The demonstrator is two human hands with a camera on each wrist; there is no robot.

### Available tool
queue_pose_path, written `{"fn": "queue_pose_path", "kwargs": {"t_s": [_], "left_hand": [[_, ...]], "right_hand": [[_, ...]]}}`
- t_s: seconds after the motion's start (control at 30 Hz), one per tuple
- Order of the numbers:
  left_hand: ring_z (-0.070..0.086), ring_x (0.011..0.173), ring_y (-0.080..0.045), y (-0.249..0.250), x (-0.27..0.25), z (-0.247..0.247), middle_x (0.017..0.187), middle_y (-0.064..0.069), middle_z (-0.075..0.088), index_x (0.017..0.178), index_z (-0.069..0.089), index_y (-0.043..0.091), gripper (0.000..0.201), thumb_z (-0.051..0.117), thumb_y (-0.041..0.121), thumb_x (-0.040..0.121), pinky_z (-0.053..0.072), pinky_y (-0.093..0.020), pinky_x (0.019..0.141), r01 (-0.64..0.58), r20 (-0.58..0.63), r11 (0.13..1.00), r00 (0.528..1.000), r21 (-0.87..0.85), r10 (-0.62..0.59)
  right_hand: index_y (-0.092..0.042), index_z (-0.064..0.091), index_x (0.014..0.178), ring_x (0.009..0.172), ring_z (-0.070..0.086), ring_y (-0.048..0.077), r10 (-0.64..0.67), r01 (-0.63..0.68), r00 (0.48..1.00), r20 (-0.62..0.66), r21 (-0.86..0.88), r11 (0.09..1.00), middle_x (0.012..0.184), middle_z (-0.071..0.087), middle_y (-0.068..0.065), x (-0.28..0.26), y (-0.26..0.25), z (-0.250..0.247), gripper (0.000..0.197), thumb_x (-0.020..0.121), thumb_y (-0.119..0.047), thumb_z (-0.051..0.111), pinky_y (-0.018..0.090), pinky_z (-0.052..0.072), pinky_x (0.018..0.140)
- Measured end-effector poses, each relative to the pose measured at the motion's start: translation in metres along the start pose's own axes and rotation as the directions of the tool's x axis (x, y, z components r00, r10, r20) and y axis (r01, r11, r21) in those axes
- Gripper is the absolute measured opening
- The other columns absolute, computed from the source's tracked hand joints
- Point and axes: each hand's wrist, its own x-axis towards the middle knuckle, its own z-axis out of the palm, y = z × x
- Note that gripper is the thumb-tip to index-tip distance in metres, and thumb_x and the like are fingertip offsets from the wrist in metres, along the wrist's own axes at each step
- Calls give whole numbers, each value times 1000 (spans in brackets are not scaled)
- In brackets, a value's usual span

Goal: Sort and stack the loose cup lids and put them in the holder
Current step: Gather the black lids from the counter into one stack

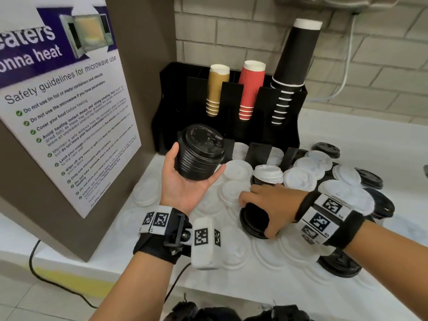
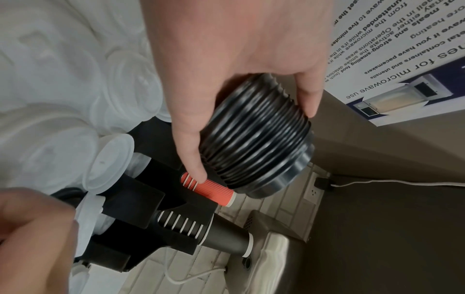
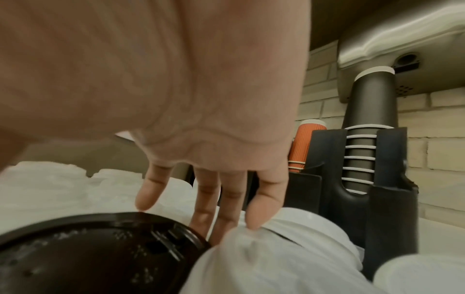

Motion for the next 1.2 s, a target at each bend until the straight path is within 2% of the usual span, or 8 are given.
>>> {"fn": "queue_pose_path", "kwargs": {"t_s": [0.27,0.37,0.47,0.57,0.67,0.77,0.9,1.2], "left_hand": [[54,125,-37,-7,2,4,132,-18,61,112,74,13,53,67,49,74,54,-49,89,2,-7,998,1000,70,-2],[56,124,-37,-6,7,2,133,-18,60,121,68,11,59,68,47,75,54,-50,89,-1,-15,999,1000,52,1],[55,124,-37,-5,12,0,135,-19,58,133,56,10,72,69,49,73,54,-50,88,12,-26,994,1000,107,-9],[60,120,-34,-7,15,2,131,-18,61,118,69,10,62,75,46,68,55,-47,86,27,-8,990,1000,139,-27],[63,116,-30,-12,18,7,128,-17,63,114,71,11,58,74,46,68,55,-44,89,41,-10,979,999,198,-40],[64,114,-28,-14,21,9,124,-16,65,114,71,13,52,69,46,74,56,-42,86,35,-2,972,999,230,-35],[67,108,-26,-14,23,9,117,-13,69,104,76,15,40,67,42,77,56,-40,83,45,-1,970,999,238,-46],[68,104,-29,-10,28,15,119,-16,68,112,70,13,53,74,40,67,57,-43,80,101,-42,950,995,295,-93]], "right_hand": [[-33,41,116,103,53,13,-33,178,945,-326,425,888,112,50,-3,-16,13,-40,64,68,-28,82,33,49,90],[-27,45,115,96,56,5,35,275,858,-513,516,811,107,53,-3,-19,20,-53,61,69,-19,83,15,49,77],[-31,45,114,87,62,9,152,400,741,-654,611,684,104,54,-5,-20,20,-59,60,70,-13,82,18,53,68],[-40,44,114,83,60,-5,228,497,652,-723,635,591,96,53,-28,-20,10,-60,61,71,-18,82,15,52,70],[-39,45,117,90,59,-2,208,534,613,-762,594,601,105,53,-22,-15,-1,-61,62,70,-23,82,16,50,70],[-35,46,121,100,56,5,188,502,603,-775,552,665,113,51,-6,-8,-7,-63,63,70,-26,82,14,47,74],[-34,49,125,103,50,0,179,469,595,-784,519,714,112,47,-14,-4,-8,-67,62,72,-24,80,10,42,77],[-39,50,128,110,50,5,55,440,708,-704,500,746,122,47,-4,0,-1,-87,64,72,-16,72,15,43,84]]}}
